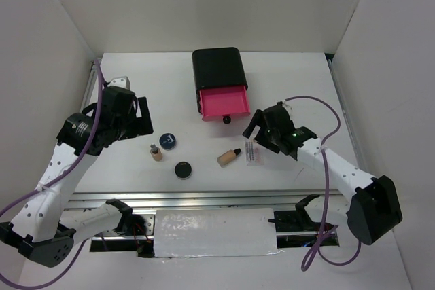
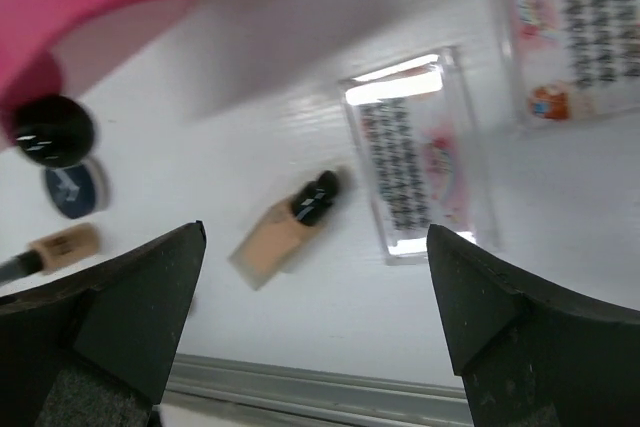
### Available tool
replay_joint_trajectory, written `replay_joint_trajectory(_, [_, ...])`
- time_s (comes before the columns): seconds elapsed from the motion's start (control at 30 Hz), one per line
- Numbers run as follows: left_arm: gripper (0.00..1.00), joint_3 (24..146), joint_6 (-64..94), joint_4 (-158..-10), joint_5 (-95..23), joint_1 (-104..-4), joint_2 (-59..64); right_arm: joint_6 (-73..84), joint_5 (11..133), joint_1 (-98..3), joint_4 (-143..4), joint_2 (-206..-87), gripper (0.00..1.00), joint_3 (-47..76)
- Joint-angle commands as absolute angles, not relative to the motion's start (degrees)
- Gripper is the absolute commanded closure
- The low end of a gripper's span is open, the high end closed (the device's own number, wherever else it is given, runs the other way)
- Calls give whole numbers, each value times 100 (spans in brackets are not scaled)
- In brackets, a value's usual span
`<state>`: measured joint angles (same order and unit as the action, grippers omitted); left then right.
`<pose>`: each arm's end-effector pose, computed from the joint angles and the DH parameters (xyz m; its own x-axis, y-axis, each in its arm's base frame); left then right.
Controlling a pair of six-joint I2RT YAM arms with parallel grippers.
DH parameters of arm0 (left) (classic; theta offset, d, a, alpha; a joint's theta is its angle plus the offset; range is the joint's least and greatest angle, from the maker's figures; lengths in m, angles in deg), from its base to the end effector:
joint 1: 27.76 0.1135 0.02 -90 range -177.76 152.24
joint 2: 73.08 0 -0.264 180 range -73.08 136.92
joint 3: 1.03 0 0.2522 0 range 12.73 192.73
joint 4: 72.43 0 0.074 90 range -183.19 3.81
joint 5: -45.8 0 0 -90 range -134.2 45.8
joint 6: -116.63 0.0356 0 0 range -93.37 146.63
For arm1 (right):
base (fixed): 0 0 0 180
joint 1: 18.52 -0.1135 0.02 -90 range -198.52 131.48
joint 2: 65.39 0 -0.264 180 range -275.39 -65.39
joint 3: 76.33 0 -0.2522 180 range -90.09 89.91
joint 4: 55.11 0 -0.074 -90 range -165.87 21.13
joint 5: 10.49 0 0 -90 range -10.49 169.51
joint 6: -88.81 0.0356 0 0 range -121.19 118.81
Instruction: Organize the makeup
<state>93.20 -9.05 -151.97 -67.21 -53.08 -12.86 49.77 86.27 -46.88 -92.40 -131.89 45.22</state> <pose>0.1621 -0.0613 0.4075 -0.6092 -0.3057 -0.7317 -0.2575 0.9490 -0.1820 0.2143 0.1109 0.2425 -0.7041 0.4964 -0.5078 0.2349 0.8376 0.4932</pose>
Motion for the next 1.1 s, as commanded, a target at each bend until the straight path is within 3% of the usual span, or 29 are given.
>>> replay_joint_trajectory(0.0, [1, 9271, -677, -14904, -6477, -5325, -1288, 4346, 9014, -4569, -10006, -13315, 0, 4394])
replay_joint_trajectory(0.47, [1, 8972, -395, -14648, -6231, -5325, -1270, 3625, 8531, -4498, -9295, -14291, 2, 4641])
replay_joint_trajectory(1.07, [1, 8919, -307, -14613, -6301, -5325, -1226, 3791, 8838, -4770, -9365, -15117, 5, 4561])
